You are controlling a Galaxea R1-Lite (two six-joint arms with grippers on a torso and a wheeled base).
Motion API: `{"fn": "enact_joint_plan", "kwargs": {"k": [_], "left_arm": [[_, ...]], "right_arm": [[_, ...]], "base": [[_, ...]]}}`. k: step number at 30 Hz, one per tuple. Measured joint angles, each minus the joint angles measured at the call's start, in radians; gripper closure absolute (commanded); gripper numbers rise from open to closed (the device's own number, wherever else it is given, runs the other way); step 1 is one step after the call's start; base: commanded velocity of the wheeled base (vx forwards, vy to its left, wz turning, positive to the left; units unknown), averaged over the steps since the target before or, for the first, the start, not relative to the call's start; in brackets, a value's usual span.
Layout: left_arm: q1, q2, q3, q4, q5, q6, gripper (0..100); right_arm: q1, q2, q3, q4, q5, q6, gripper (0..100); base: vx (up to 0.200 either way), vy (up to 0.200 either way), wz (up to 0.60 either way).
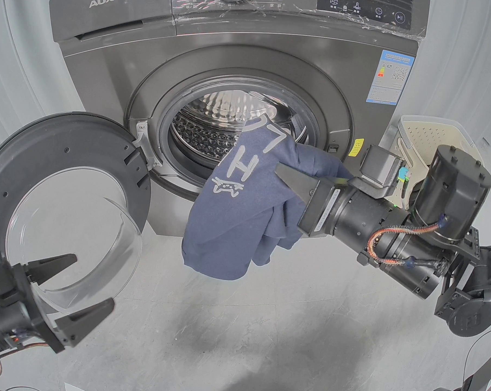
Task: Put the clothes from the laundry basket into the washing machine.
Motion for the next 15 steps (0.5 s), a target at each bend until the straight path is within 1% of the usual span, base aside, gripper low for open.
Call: {"fn": "enact_joint_plan", "kwargs": {"k": [5, 8, 13, 15], "left_arm": [[-0.071, 0.231, -0.013, -0.159, -0.03, -0.006, 0], [-0.096, 0.344, -0.02, -0.233, -0.048, -0.01, 0], [-0.14, 0.533, -0.028, -0.366, -0.074, -0.035, 0], [-0.154, 0.589, -0.034, -0.402, -0.08, -0.045, 0]], "right_arm": [[0.001, -0.028, 0.041, -0.009, 0.002, -0.006, 100], [0.002, -0.049, 0.074, -0.016, 0.003, -0.007, 100], [0.006, -0.084, 0.127, -0.034, 0.007, -0.009, 100], [0.008, -0.094, 0.135, -0.04, 0.01, -0.01, 100]], "base": [[0.0, 0.0, 0.0], [0.0, 0.0, 0.0], [0.0, 0.0, 0.0], [0.0, 0.0, 0.0]]}}
